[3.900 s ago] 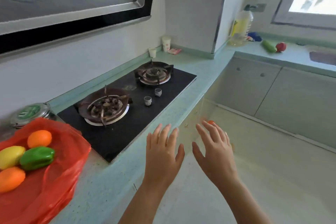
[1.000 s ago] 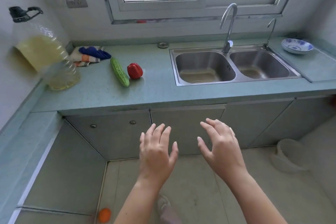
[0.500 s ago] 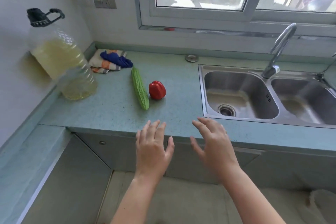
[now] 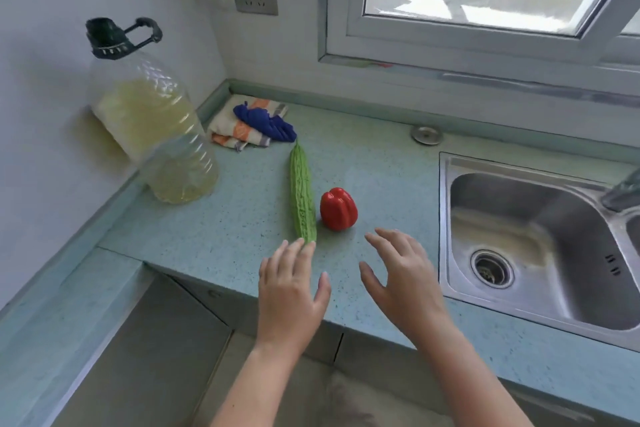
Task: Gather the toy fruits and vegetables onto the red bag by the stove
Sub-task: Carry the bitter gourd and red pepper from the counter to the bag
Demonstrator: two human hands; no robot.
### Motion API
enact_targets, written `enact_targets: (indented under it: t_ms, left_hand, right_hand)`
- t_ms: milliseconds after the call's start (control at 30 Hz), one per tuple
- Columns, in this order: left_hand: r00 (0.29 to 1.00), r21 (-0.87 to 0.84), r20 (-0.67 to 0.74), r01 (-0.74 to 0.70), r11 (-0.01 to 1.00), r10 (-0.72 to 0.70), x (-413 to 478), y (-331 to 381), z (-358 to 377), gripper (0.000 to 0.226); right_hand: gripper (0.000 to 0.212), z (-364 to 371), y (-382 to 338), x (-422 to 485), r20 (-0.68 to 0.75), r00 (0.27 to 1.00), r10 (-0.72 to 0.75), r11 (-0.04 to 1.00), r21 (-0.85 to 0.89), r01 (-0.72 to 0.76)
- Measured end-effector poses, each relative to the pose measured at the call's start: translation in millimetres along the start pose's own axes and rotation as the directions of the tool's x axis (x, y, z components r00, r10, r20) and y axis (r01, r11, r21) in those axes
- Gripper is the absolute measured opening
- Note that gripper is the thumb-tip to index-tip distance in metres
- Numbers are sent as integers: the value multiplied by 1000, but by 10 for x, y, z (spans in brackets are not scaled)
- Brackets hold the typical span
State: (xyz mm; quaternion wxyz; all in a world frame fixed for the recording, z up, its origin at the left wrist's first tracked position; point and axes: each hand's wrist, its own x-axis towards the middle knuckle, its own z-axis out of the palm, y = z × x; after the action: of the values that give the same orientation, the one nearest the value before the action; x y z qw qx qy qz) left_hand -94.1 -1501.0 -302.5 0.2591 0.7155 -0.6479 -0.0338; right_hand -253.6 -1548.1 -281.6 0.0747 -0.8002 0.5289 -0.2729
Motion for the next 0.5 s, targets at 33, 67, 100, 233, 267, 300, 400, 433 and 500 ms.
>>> enact_targets:
  t_ms: [33,67,100,233,267,300,400,433,500]
  left_hand:
    - [1000,1,13,10,1000,-10,109,-10,44,50]
    - [1000,1,21,21,1000,-22,216,-25,94,50]
    - [999,-6,30,38,999,-38,325,-44,139,51]
    - [991,-19,29,129,991,-128,701,-140,306,52]
    - [988,-18,33,150,988,-150,769,-167,351,52]
    - [985,-16,39,170,985,-170,830,-194,397,52]
    - [973,-7,55,223,975,-222,968,-266,548,48]
    - [968,-9,61,244,970,-243,1003,-285,598,47]
    - [950,-23,91,300,954,-297,1067,-314,688,48]
  right_hand:
    - [41,47,56,114,10,1000,2,1000,5,-2]
    - [40,102,116,221,22,1000,3,1000,9,-4]
    - [41,158,176,326,38,999,5,1000,14,-5]
    - [42,405,383,696,112,994,2,999,46,-8]
    - [41,472,418,775,130,992,0,998,58,-7]
    - [41,537,446,849,146,989,-5,998,70,-5]
    - [41,715,513,1029,205,978,-32,994,107,10]
    - [41,766,537,1074,224,974,-43,993,115,17]
    - [42,859,585,1144,253,966,-58,992,120,28]
